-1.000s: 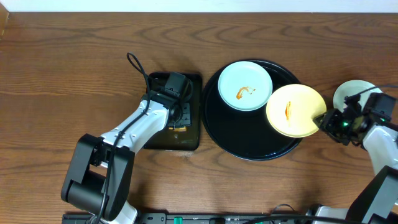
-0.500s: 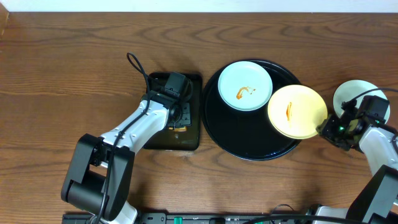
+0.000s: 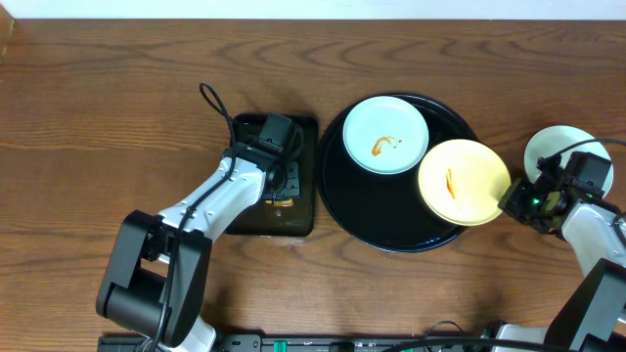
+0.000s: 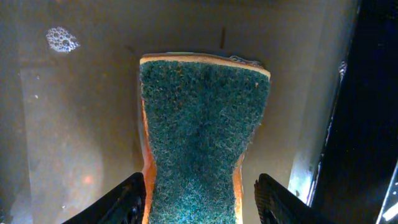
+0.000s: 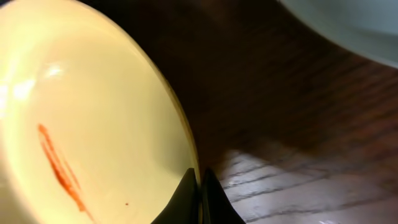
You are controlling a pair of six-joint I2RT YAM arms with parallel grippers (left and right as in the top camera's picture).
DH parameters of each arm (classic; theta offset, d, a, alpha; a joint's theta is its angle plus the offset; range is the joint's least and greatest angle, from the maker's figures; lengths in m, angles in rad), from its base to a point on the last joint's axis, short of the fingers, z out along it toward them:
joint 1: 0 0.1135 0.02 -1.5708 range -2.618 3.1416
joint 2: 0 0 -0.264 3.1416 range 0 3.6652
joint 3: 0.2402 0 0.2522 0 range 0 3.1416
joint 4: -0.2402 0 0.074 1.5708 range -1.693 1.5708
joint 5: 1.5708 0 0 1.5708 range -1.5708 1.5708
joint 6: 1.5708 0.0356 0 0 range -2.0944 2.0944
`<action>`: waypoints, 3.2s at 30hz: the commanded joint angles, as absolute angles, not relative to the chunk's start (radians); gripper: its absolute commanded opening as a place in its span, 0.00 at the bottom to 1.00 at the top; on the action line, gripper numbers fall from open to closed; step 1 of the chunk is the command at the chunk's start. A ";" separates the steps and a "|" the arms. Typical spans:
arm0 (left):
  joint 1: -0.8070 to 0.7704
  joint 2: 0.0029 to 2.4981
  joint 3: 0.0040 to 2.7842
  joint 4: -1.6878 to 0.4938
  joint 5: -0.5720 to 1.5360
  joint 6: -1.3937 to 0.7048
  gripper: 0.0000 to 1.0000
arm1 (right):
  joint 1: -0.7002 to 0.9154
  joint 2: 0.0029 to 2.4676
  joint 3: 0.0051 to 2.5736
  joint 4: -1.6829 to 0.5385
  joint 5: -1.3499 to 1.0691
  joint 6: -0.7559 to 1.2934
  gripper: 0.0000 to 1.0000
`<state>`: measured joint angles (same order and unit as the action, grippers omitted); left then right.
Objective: Clean dirty plates on tray and stack at the side
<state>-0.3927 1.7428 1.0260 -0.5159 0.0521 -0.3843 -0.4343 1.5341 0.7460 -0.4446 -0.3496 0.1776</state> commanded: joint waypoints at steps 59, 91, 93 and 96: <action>-0.389 1.757 1.018 -0.455 0.039 -0.374 0.10 | 0.040 1.459 0.738 -0.573 -0.191 0.284 0.01; -0.389 1.760 0.971 -0.393 0.040 -0.374 0.07 | 0.041 1.459 0.738 -0.636 -0.181 0.299 0.01; -0.389 1.757 0.971 -0.381 0.040 -0.373 0.07 | 0.041 1.459 0.738 -0.636 -0.181 0.299 0.01; -0.389 1.742 0.981 -0.376 0.039 -0.346 0.07 | 0.041 1.459 0.738 -0.636 -0.181 0.299 0.01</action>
